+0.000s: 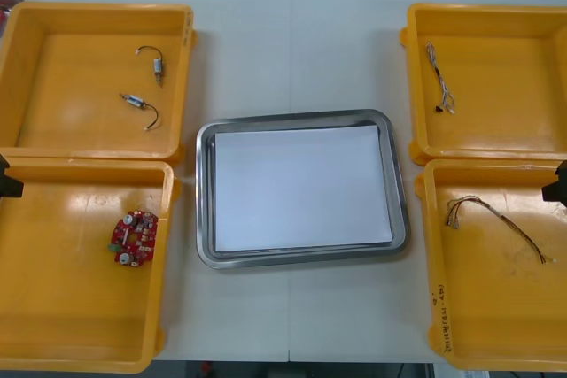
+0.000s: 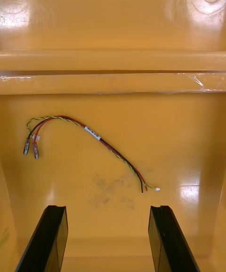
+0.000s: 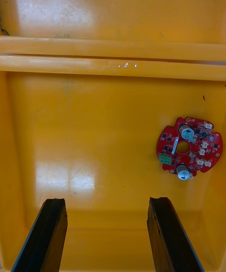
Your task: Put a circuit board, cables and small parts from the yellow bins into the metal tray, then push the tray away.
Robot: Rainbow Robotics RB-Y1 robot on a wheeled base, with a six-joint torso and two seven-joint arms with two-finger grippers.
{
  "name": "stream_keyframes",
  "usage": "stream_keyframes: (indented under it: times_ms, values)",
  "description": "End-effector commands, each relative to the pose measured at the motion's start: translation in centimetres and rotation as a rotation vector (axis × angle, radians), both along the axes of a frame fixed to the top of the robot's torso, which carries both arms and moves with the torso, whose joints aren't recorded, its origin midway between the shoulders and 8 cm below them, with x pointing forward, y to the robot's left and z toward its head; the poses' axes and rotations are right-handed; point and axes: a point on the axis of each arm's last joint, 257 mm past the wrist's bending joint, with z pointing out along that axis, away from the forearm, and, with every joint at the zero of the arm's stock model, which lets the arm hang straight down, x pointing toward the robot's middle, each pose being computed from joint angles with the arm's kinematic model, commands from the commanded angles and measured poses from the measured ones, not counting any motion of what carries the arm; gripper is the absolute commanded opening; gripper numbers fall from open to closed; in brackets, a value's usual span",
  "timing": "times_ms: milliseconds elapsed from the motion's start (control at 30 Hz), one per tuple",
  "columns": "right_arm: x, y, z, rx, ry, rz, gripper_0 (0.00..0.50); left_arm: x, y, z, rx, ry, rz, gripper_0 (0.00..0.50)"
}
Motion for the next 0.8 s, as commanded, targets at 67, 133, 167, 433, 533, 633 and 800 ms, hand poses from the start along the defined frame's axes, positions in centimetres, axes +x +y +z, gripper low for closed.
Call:
stream_keyframes:
  times_ms: [67,133,167,433,533,633,800]
  values:
    - [-0.46,-1.72,0.85,-0.038,-0.005,-0.009,0.500,0.43,0.56,2.20,0.055,-0.047,-0.040,0.500]
    - [-0.46,-1.72,0.85,-0.038,-0.005,-0.009,0.500,0.43,0.56,2.20,0.055,-0.047,-0.040,0.500]
    - [-0.46,-1.72,0.85,-0.038,-0.005,-0.009,0.500,0.43,0.56,2.20,0.055,-0.047,-0.040,0.500]
    - [-0.46,-1.72,0.85,-0.038,-0.005,-0.009,0.500,0.43,0.56,2.20,0.055,-0.047,-0.040,0.500]
    - [-0.46,-1.72,0.85,-0.038,-0.005,-0.009,0.500,0.43,0.56,2.20,0.055,-0.047,-0.040,0.500]
    - [-0.46,-1.72,0.85,-0.038,-0.005,-0.009,0.500,0.43,0.56,2.20,0.055,-0.047,-0.040,0.500]
    - [-0.46,-1.72,0.85,-0.038,-0.005,-0.009,0.500,0.43,0.56,2.20,0.055,-0.047,-0.040,0.500]
